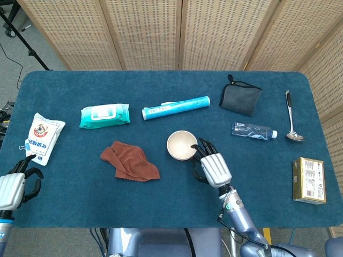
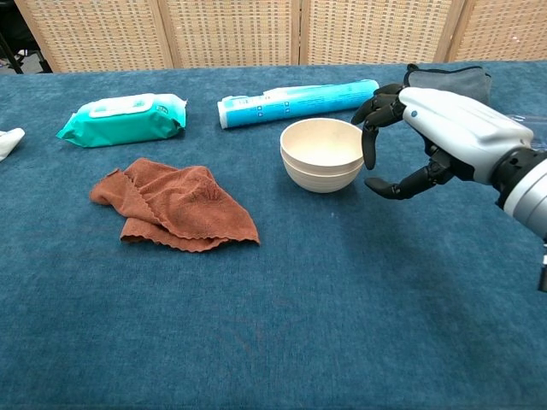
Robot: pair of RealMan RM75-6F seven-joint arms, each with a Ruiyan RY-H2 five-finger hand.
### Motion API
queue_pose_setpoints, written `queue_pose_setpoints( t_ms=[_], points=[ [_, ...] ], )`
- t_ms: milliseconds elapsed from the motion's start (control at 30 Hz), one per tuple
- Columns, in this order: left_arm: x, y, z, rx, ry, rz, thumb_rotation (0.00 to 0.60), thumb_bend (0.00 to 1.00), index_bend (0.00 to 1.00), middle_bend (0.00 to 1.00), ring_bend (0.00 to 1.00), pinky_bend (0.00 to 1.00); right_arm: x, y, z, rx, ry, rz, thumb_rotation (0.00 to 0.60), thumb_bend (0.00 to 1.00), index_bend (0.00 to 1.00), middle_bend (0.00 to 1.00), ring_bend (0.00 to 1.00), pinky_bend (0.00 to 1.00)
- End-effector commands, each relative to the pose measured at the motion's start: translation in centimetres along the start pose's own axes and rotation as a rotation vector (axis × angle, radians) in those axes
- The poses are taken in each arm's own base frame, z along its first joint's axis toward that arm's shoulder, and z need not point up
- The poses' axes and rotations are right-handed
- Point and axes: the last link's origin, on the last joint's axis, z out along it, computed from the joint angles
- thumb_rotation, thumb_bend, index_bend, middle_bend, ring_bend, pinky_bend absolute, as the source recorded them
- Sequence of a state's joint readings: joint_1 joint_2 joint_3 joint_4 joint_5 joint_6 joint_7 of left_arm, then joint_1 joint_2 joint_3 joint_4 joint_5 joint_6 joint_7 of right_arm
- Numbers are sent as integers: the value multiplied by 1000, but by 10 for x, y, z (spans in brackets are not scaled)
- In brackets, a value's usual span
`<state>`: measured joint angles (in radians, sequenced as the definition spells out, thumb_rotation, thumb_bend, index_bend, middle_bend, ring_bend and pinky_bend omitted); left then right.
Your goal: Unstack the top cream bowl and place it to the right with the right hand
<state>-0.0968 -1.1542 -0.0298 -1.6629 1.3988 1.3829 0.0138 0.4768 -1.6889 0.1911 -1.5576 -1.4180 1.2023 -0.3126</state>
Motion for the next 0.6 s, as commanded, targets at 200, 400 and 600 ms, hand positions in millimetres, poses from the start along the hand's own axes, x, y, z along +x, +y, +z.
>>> queue_pose_setpoints(
  t_ms=[200,400,600],
  points=[
    [-3,0,0,1,-10,3,600,516,538,168,157,350,-4,-1,0,-2,-7,19,600,392,581,220,31,122],
    [-3,0,0,2,-14,7,600,516,540,168,157,350,-15,-10,1,12,-32,39,600,388,581,220,31,124],
    [-2,-2,0,8,-8,4,600,516,540,168,157,350,-27,-19,5,22,-52,59,600,364,581,220,31,124]
  ],
)
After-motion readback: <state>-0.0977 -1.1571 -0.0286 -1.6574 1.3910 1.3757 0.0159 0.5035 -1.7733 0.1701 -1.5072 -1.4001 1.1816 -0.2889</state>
